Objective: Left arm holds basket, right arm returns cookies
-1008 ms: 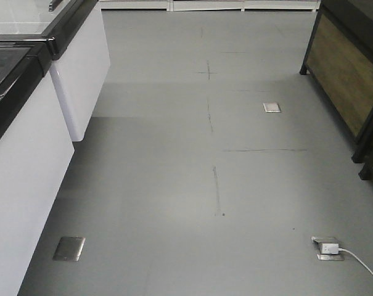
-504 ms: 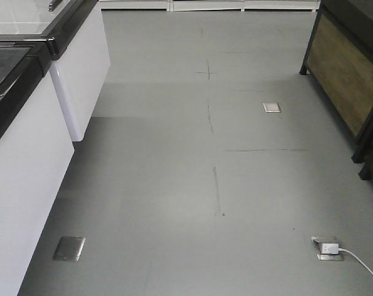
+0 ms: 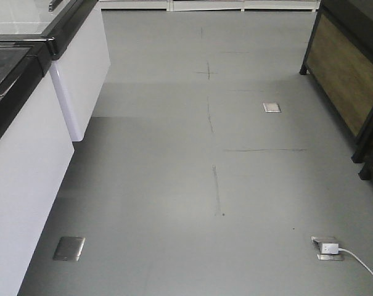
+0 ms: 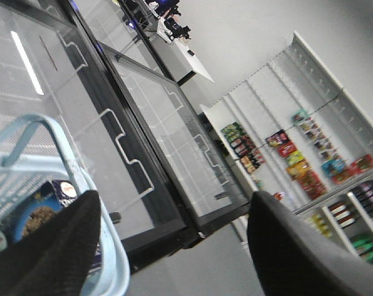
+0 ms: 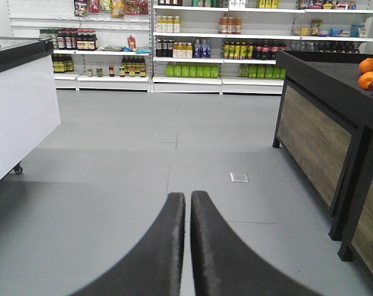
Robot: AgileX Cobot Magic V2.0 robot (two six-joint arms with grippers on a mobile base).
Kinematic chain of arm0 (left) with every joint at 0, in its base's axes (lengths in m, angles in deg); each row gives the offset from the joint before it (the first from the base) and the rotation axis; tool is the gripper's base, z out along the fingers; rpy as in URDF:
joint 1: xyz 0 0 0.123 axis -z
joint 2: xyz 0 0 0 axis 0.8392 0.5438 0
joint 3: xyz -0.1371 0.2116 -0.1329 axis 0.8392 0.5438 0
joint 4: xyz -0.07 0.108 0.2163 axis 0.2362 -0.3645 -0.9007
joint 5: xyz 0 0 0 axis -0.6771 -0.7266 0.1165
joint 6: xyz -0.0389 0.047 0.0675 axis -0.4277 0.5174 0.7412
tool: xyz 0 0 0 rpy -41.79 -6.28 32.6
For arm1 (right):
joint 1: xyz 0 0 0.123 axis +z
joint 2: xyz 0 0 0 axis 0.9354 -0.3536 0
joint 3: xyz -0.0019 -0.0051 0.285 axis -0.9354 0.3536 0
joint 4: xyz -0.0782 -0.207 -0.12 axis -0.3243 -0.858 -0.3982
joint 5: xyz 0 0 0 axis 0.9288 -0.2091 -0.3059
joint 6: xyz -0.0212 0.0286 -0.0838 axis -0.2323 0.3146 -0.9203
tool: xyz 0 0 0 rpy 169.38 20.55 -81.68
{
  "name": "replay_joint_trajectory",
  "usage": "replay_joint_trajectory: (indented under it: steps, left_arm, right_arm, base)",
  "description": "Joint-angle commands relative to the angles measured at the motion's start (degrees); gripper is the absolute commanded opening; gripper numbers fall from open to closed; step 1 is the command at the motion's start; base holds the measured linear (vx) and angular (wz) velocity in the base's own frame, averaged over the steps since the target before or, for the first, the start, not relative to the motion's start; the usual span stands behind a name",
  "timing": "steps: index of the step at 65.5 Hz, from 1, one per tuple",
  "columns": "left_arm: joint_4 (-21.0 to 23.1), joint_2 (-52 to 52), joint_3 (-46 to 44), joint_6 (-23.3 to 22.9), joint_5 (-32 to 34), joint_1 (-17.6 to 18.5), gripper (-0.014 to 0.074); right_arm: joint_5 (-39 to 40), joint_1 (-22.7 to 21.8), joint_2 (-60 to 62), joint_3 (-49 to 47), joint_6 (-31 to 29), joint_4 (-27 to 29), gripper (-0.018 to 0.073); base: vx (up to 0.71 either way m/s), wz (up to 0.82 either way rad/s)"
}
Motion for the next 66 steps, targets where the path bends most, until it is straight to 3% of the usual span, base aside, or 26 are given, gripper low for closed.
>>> replay_joint_trajectory:
  steps: [1, 8, 25, 43, 58, 66]
  left_arm:
    - [-0.1, 0.2, 2.1, -10.4, 9.7, -0.1, 0.0469]
    - [-0.1, 1.1, 6.3, -19.5, 15.0, -0.1, 0.0450]
    - [-0.1, 6.2, 11.5, -34.7, 30.3, -0.1, 0.0442]
    - [-0.2, 11.6, 11.5, -34.7, 35.9, -0.8, 0.0442]
    - [-0.2, 13.8, 11.5, -30.2, 36.5, -3.4, 0.0442]
    - [-0.1, 15.9, 11.5, -30.1, 40.7, -3.4, 0.0442]
  right_arm:
    - [4.3, 0.0, 0.7, 1.0, -0.5, -0.2, -0.0003]
    - [4.3, 0.0, 0.7, 1.0, -0.5, -0.2, -0.0003]
    - [4.3, 0.0, 0.7, 1.0, -0.5, -0.2, -0.0003]
    - [4.3, 0.0, 0.7, 1.0, -0.5, -0.2, -0.0003]
    - [4.3, 0.0, 0.7, 1.0, -0.5, -0.2, -0.0003]
    - [4.3, 0.0, 0.7, 1.0, -0.5, -0.2, -0.0003]
  base:
    - [0.00, 0.00]
    - [0.00, 0.00]
    - [0.00, 0.00]
    - [0.00, 0.00]
    - [0.00, 0.00]
    - [0.00, 0.00]
